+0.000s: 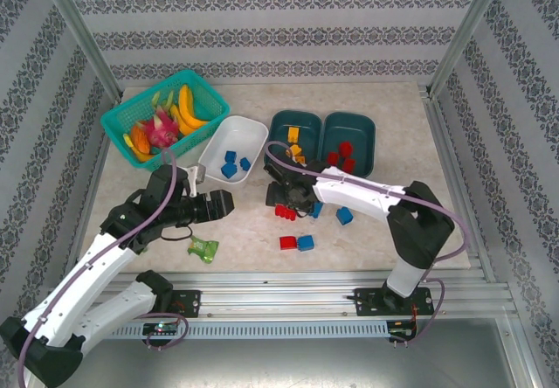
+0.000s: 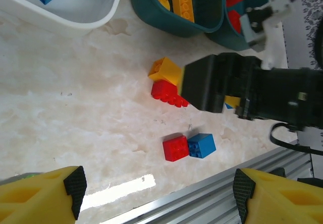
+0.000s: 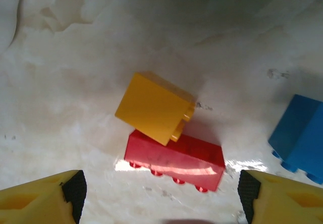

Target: Sort the legos into containers by color

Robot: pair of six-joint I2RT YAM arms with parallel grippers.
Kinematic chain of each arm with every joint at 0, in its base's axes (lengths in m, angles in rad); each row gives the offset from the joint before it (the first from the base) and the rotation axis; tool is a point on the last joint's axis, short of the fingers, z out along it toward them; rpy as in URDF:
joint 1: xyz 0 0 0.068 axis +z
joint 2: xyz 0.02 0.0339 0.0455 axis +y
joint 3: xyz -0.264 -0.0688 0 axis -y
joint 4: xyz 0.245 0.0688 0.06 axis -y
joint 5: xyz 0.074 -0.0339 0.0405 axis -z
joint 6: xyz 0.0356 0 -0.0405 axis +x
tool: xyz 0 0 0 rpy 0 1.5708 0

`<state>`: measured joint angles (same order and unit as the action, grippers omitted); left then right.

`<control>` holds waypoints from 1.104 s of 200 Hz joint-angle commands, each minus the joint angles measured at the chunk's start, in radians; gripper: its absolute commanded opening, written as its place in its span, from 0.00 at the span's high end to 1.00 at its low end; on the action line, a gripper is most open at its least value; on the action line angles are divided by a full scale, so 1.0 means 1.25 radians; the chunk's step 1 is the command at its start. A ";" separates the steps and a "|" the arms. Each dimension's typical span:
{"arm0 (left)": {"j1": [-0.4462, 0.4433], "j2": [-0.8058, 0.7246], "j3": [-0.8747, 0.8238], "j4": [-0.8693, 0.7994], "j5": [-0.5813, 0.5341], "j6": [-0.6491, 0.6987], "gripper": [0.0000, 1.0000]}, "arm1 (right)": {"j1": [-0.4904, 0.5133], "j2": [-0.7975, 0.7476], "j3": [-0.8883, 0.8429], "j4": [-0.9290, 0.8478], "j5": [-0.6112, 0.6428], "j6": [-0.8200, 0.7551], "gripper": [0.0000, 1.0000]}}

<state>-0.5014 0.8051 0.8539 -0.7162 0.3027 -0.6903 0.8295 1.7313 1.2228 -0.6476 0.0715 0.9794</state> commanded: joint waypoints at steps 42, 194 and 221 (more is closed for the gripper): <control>-0.012 -0.077 0.005 -0.007 0.006 -0.011 0.19 | -0.031 0.081 0.041 0.055 0.013 0.074 0.23; -0.012 -0.091 0.004 -0.006 -0.010 -0.030 0.19 | -0.023 0.105 0.106 0.023 0.047 0.020 0.66; -0.011 -0.065 0.028 0.010 -0.014 -0.030 0.19 | -0.013 0.040 0.151 -0.026 0.081 -0.034 0.68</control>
<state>-0.5034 0.7025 0.8547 -0.7391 0.3027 -0.7158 0.7952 1.8950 1.3407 -0.6140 0.1017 1.0134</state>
